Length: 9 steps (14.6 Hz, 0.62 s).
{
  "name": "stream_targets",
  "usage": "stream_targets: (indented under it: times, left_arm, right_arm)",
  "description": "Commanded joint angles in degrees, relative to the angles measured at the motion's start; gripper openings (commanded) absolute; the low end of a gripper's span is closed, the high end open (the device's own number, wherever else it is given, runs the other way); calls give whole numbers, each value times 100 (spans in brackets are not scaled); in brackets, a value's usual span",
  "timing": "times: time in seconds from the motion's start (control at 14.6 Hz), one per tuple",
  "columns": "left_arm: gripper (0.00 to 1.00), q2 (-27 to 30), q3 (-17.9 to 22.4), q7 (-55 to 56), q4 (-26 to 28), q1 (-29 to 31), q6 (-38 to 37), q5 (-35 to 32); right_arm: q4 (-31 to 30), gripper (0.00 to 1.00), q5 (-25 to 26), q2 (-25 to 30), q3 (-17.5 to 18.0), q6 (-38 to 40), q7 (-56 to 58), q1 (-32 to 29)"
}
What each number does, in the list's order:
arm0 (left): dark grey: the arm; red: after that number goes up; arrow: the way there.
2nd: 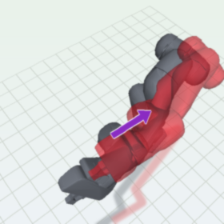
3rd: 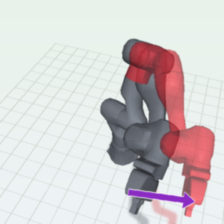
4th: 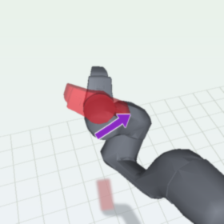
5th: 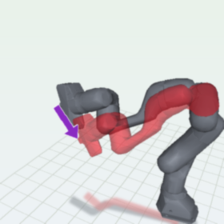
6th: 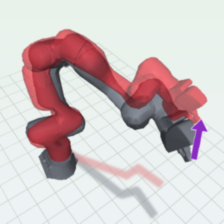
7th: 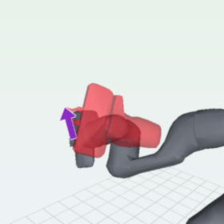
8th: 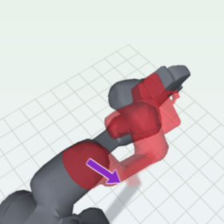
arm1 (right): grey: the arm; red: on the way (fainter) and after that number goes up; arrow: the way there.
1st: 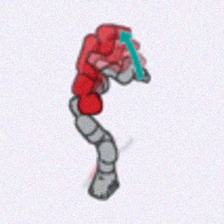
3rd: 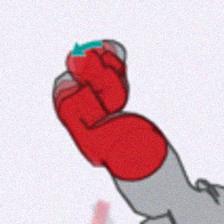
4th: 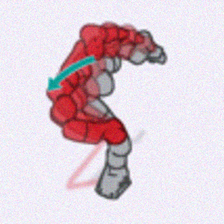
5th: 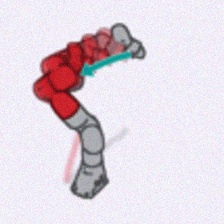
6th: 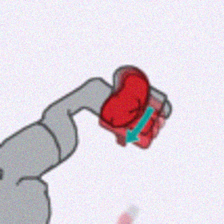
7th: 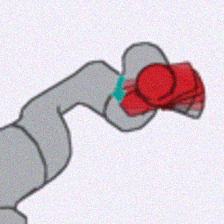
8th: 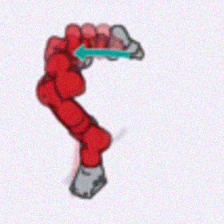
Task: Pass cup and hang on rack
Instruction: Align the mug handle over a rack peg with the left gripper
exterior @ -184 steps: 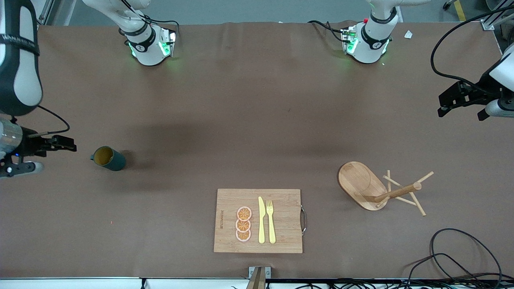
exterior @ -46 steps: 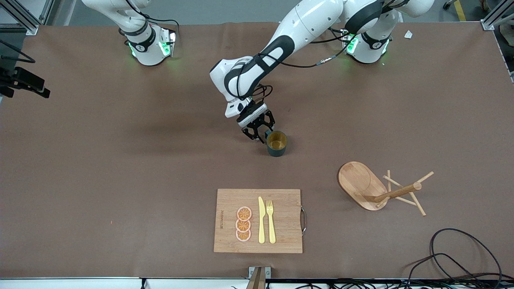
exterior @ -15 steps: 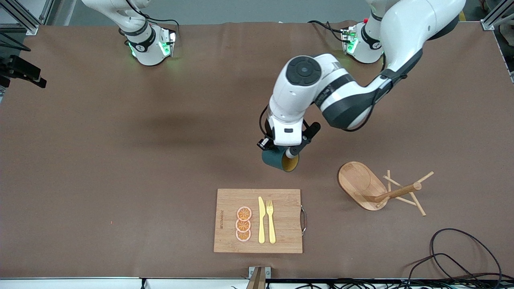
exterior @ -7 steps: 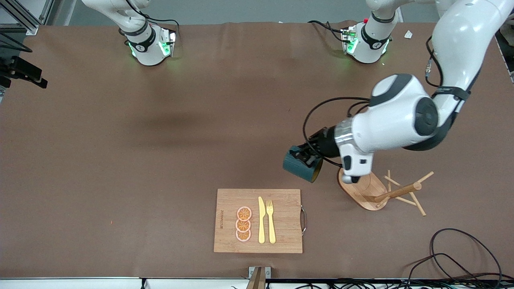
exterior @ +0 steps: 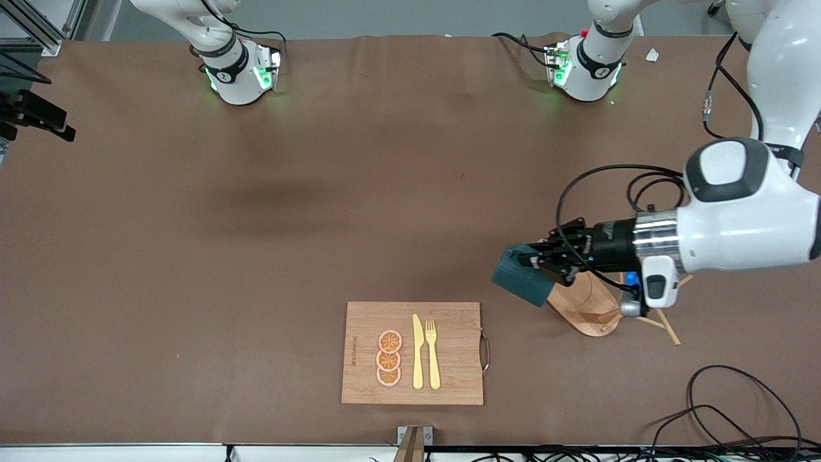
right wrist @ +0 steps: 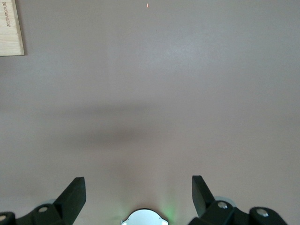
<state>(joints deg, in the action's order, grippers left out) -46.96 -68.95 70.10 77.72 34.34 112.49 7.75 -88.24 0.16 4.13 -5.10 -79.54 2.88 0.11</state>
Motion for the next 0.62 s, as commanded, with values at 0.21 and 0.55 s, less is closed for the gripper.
stream_targets:
  times: [0.21,0.55]
  left_arm:
    - [5,-243,-110,-1084,419,906,-297,833]
    - [5,-454,-84,-1770,419,1399,-649,860]
  right_arm:
    - [-167,100,98,176,27,-62,54,-11]
    - [-167,100,98,176,27,-62,54,-11]
